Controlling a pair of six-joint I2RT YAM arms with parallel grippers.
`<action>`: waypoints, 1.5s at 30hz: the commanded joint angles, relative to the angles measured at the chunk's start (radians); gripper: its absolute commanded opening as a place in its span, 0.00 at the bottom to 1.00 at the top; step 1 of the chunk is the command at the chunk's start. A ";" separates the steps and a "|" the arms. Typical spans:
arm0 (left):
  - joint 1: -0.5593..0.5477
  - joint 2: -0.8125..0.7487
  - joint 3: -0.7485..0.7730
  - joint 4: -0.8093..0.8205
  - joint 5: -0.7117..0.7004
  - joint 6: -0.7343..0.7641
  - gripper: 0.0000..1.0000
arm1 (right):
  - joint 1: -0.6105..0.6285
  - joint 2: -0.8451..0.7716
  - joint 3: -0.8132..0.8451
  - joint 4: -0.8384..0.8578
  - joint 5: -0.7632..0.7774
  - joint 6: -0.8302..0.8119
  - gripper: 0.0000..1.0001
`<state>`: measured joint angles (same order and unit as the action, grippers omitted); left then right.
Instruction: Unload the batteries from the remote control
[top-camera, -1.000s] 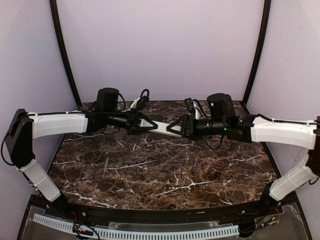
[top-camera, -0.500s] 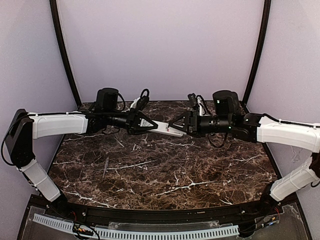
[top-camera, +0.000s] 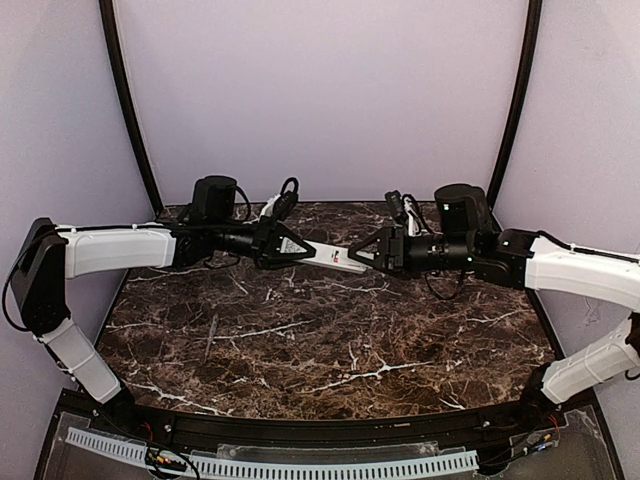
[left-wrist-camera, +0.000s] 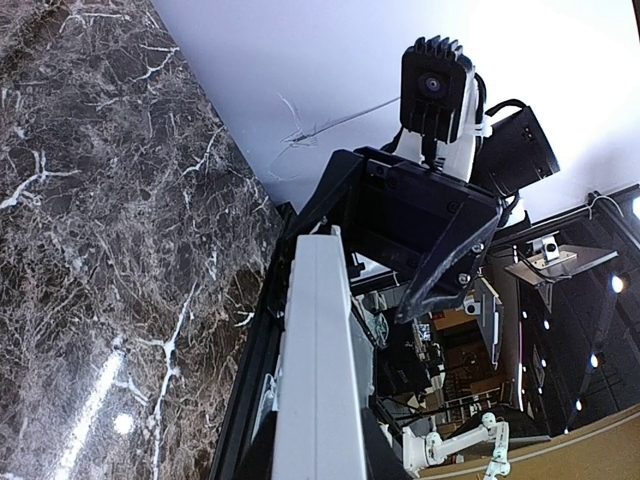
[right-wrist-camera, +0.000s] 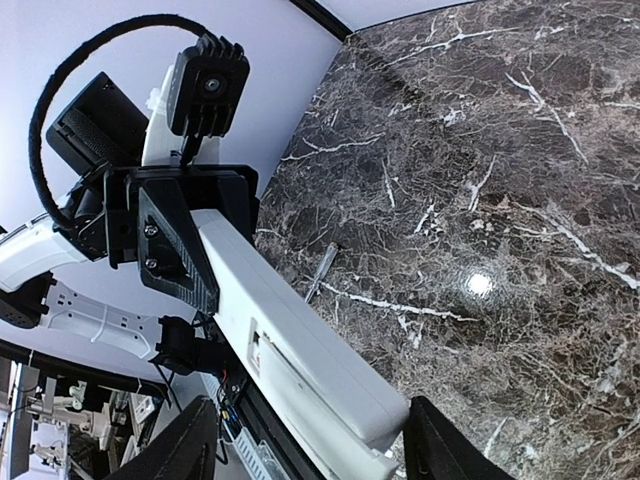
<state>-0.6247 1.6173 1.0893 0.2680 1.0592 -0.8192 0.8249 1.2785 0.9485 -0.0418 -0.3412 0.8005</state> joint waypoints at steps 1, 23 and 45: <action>0.002 -0.030 -0.009 0.013 0.015 0.010 0.00 | -0.001 -0.031 -0.014 -0.027 0.024 -0.004 0.60; 0.002 -0.034 -0.009 0.005 0.013 0.018 0.00 | -0.001 -0.079 -0.024 -0.093 0.069 -0.012 0.45; 0.002 -0.034 -0.009 0.003 0.013 0.020 0.00 | -0.001 -0.052 -0.015 -0.086 0.061 -0.017 0.22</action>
<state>-0.6247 1.6173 1.0889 0.2672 1.0584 -0.8181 0.8249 1.2251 0.9413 -0.1299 -0.2901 0.7895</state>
